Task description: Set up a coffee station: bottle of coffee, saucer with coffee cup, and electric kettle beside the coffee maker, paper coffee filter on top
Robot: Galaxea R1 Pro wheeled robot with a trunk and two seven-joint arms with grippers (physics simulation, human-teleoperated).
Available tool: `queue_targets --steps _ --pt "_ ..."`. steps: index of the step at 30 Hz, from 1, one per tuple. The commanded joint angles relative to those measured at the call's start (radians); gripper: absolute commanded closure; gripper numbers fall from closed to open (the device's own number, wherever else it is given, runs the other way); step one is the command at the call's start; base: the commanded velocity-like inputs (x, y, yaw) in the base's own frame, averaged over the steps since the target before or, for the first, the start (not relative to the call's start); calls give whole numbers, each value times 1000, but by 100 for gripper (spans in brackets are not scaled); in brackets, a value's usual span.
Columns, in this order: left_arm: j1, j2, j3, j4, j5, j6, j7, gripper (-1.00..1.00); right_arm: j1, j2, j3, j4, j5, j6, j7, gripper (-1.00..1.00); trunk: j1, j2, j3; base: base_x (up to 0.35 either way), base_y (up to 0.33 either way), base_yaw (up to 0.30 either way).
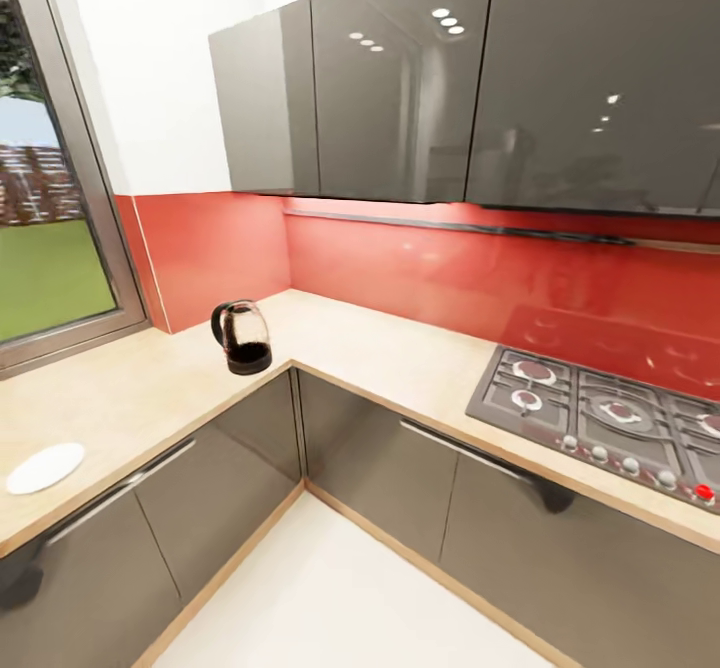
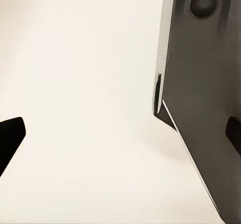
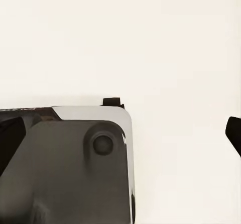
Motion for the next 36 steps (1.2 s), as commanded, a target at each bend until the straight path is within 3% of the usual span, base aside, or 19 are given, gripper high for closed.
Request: queue_targets --steps 1,13,27,36 --pt "1 0 2 -2 2 -2 1 -100 -1 0 -9 1 9 -3 4 -100 1 -2 -1 26 -312 277" --pt "1 0 2 -2 2 -2 1 -100 -1 0 -9 1 9 -3 4 -100 1 -2 -1 4 -236 277" --pt "1 0 2 -2 2 -2 1 -100 -1 0 -9 1 9 -3 4 -100 1 -2 -1 0 -13 277" --pt "1 0 2 0 4 -53 1 -100 -1 0 -9 1 9 -3 3 -100 1 -2 -5 0 0 274"
